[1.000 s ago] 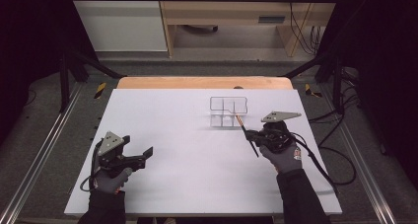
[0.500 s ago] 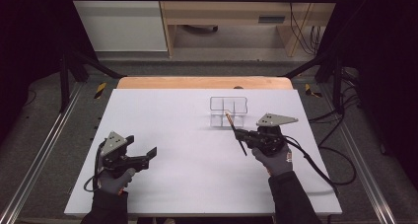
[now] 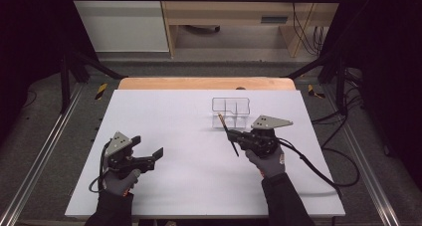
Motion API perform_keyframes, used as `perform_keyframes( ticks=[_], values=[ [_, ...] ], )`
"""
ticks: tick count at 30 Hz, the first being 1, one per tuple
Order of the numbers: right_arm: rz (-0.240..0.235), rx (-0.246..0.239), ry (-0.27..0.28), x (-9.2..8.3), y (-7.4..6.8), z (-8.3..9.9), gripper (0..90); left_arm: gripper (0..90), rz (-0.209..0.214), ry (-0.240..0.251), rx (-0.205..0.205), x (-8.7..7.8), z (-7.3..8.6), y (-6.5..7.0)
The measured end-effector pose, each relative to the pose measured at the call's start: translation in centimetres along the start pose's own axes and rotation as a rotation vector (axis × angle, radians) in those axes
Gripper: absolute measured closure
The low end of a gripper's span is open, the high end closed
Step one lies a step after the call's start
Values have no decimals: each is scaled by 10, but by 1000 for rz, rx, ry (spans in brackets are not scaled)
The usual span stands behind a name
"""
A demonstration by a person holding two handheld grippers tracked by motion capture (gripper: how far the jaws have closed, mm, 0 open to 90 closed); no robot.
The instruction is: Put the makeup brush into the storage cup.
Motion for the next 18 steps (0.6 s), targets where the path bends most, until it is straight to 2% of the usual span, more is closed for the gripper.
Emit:
perform_keyframes(
  ticks=[10,13,18],
  values=[
    [-32,15,17,13,-7,4,837,47,22,13,-22,6,-7,6],
    [-37,17,20,14,-9,4,838,50,36,26,-29,8,-12,11],
    [-41,15,22,16,-11,4,838,50,50,34,-18,13,-19,21]
  ],
)
Point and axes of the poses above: each handheld gripper's, and its own axes: x roughly forward along the jaws, z roughly out of its underside, y roughly to its right, the point moved 9 cm from there along x, roughly forward along the jaws, and after that the axes turned 1 degree about y, right-handed, at the moved point
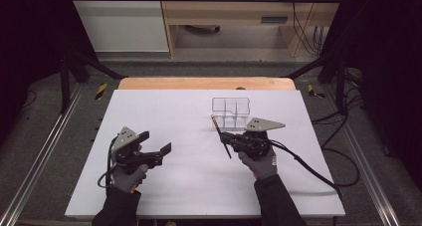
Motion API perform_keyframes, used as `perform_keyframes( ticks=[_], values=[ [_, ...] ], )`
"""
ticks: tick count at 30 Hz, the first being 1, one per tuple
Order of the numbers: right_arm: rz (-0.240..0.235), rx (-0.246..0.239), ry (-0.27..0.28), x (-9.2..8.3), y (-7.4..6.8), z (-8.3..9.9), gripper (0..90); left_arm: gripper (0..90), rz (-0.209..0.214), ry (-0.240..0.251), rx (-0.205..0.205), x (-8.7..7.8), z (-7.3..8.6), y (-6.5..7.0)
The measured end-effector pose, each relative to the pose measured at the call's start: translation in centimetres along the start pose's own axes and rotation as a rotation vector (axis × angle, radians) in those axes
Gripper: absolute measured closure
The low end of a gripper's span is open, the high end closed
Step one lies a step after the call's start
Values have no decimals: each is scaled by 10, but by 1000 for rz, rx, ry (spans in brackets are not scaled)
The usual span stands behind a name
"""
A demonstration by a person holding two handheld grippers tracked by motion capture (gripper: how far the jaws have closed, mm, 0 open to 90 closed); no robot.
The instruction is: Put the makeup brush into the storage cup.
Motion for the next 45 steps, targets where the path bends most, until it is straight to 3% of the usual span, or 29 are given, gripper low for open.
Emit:
perform_keyframes(
  ticks=[21,45],
  values=[
    [-18,-4,19,5,-8,-1,837,63,60,76,-30,23,-26,34],
    [-21,-10,16,8,-12,3,838,93,141,97,-54,47,-34,64]
  ],
)
Point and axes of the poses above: each handheld gripper's, and its own axes: x roughly forward along the jaws, z roughly out of its underside, y roughly to its right, the point moved 9 cm from there along x, roughly forward along the jaws, and after that the axes turned 1 degree about y, right-handed, at the moved point
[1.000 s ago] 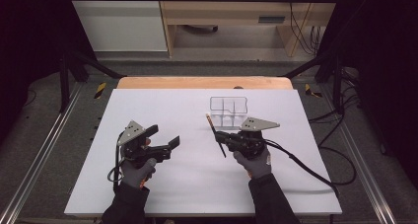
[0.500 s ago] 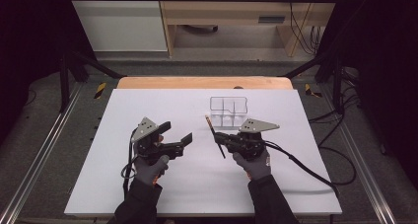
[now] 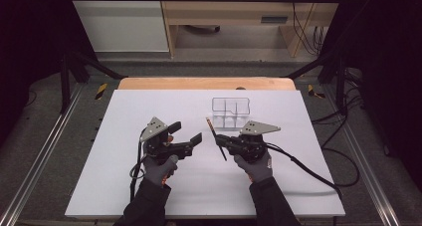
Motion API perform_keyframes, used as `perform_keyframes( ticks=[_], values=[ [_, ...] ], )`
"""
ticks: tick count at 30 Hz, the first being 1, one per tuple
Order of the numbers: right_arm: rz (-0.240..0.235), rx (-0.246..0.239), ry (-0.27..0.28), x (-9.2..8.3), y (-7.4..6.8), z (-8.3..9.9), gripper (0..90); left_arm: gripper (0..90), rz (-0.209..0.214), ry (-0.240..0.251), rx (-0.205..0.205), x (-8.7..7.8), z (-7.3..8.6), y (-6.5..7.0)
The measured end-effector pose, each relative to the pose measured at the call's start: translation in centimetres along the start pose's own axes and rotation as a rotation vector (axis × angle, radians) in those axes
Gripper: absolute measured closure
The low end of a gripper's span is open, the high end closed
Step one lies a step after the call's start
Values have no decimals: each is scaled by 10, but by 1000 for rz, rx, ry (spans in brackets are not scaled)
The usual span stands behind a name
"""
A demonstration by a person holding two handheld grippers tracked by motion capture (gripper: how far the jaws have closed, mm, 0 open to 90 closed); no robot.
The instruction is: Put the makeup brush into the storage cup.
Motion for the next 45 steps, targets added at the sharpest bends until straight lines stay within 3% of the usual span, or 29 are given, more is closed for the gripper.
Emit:
perform_keyframes(
  ticks=[18,29,45],
  values=[
    [-8,0,13,3,-4,3,838,164,44,19,-38,14,-2,16],
    [-16,2,21,3,-7,3,838,237,41,20,-72,20,-1,18],
    [-30,8,33,4,-11,4,837,422,19,33,-116,25,1,23]
  ],
)
Point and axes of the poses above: each handheld gripper's, and its own axes: x roughly forward along the jaws, z roughly out of its underside, y roughly to its right, the point moved 9 cm from there along x, roughly forward along the jaws, and after that the axes turned 1 degree about y, right-handed, at the moved point
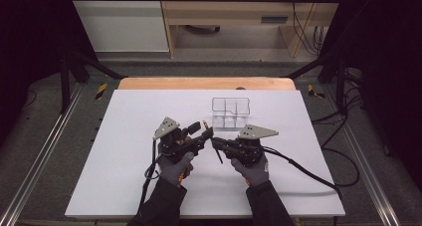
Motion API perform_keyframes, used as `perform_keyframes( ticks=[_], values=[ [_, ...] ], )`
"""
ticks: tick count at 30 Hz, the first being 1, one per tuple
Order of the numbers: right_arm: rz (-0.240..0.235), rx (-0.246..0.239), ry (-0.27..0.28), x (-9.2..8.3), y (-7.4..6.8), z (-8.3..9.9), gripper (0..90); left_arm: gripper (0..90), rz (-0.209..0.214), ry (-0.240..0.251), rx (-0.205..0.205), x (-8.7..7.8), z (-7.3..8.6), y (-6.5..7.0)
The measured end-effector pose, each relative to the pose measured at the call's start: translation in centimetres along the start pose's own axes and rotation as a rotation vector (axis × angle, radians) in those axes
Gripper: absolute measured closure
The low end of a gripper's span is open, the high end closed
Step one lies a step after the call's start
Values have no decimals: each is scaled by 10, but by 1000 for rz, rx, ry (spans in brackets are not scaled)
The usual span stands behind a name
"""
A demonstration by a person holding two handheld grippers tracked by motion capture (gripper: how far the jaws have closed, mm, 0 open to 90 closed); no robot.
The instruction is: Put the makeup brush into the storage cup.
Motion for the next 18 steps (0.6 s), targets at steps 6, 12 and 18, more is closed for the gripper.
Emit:
perform_keyframes(
  ticks=[6,12,18],
  values=[
    [-2,3,-1,1,0,1,838,503,-6,-6,-20,2,3,0],
    [-4,7,0,2,0,1,837,584,-18,-14,-30,3,5,0],
    [-5,11,1,3,0,1,837,641,-20,-17,-41,5,7,2]
  ],
)
Point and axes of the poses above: each handheld gripper's, and its own axes: x roughly forward along the jaws, z roughly out of its underside, y roughly to its right, the point moved 9 cm from there along x, roughly forward along the jaws, and after that the axes turned 1 degree about y, right-handed, at the moved point
